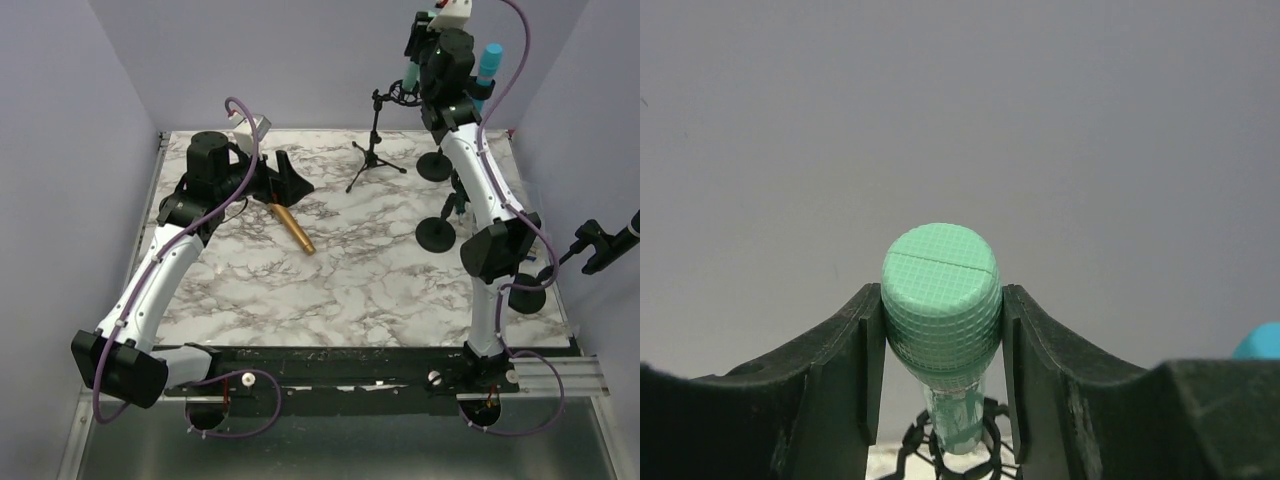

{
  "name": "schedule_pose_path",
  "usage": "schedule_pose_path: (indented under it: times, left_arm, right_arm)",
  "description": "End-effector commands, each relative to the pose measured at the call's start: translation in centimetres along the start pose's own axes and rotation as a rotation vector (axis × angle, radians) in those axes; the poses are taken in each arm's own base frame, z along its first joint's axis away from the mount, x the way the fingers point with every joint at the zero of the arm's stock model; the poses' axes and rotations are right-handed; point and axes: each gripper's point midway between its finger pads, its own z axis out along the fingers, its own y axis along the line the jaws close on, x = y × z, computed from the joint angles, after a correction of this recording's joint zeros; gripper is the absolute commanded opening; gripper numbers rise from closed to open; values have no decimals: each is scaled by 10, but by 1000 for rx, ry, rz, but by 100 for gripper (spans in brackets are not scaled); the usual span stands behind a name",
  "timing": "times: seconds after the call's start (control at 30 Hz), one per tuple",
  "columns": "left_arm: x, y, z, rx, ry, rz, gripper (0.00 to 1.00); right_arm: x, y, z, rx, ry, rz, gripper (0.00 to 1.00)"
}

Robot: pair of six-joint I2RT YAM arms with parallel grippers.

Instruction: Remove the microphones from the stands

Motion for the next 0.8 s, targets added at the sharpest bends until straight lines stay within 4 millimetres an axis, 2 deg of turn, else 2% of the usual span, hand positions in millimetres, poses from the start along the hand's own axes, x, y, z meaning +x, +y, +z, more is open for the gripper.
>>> schedule_pose_path:
  times: [0.0,0.13,0.2,0.33,0.47,0.53,0.7,0.77]
  left_arm:
    - [2,3,5,7,6,2,97]
    - [4,5,8,8,14,-5,97]
    - [5,5,9,10,17,-7,97]
    - [7,7,11,12,25,-15,97]
    - [9,7,14,19,29,-25,97]
    - [10,9,15,10,23,-25,96]
    - [15,20,19,-31,11,-44,95]
    - [18,24,22,-37,17,-51,96]
  right_arm:
    - [-103,-5,-18,-45,-223,88,14]
    - [-158,-8,-48,-104,-328,170,8]
    - [-176,-7,-65,-148,-353,228,4]
    - [-189,-3,-104,-249,-348,309,1]
    - [-166,12,-144,-388,-267,372,1]
    - [-146,25,-165,-477,-201,387,1]
    - [-88,46,-216,-580,-17,462,1]
    - [-57,51,-233,-601,68,498,1]
